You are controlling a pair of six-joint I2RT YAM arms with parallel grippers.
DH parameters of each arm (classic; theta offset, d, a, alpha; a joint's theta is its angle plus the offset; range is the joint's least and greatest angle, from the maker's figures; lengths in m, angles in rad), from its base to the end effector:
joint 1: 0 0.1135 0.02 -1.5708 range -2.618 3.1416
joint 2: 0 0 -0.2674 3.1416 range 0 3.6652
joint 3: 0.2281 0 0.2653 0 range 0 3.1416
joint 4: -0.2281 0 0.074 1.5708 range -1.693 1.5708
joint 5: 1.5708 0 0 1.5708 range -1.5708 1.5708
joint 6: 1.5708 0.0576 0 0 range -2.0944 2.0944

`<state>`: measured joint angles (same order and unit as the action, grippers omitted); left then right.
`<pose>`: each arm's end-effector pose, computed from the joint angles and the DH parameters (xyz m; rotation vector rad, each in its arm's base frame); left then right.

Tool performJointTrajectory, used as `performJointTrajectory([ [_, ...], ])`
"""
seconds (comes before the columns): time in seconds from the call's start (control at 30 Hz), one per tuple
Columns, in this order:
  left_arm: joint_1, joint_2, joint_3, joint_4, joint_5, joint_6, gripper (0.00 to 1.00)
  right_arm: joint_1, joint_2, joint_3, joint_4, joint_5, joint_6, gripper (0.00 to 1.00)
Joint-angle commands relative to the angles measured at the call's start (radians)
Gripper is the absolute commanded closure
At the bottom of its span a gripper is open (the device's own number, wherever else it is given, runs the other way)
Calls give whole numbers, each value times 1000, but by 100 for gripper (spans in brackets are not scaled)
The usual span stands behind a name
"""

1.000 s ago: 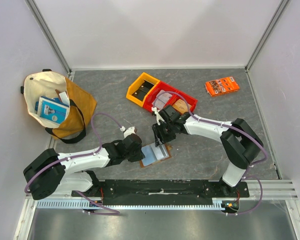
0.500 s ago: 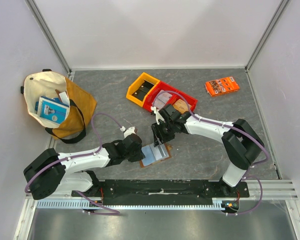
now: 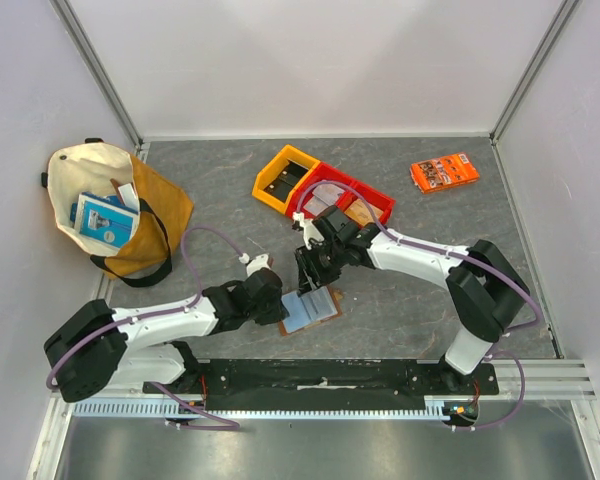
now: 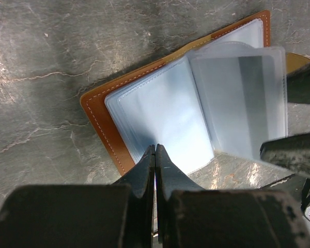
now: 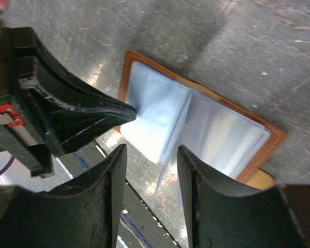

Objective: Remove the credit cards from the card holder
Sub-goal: Remove the credit card from the card holder.

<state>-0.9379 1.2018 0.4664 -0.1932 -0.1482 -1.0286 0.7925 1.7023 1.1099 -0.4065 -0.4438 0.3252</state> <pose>0.1452 -0.1836 0.1291 -0.1819 2.5938 -0.6126 0.2430 0.2817 0.1781 -0.8090 2.6164 0.9487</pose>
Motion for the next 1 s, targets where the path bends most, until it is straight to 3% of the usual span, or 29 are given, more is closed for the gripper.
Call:
performJointTrajectory([
  [0.0,2,-34,-15,-12,-13,-24,98,25,-12,39,47,-76,31,49],
  [0.5,2,-269,-94,23,-60,-60,96,60,43,30,94,-20,55,46],
  [0.97,4,-177,-54,87,-1,-16,95,59,-58,11,-97,540,0,46],
])
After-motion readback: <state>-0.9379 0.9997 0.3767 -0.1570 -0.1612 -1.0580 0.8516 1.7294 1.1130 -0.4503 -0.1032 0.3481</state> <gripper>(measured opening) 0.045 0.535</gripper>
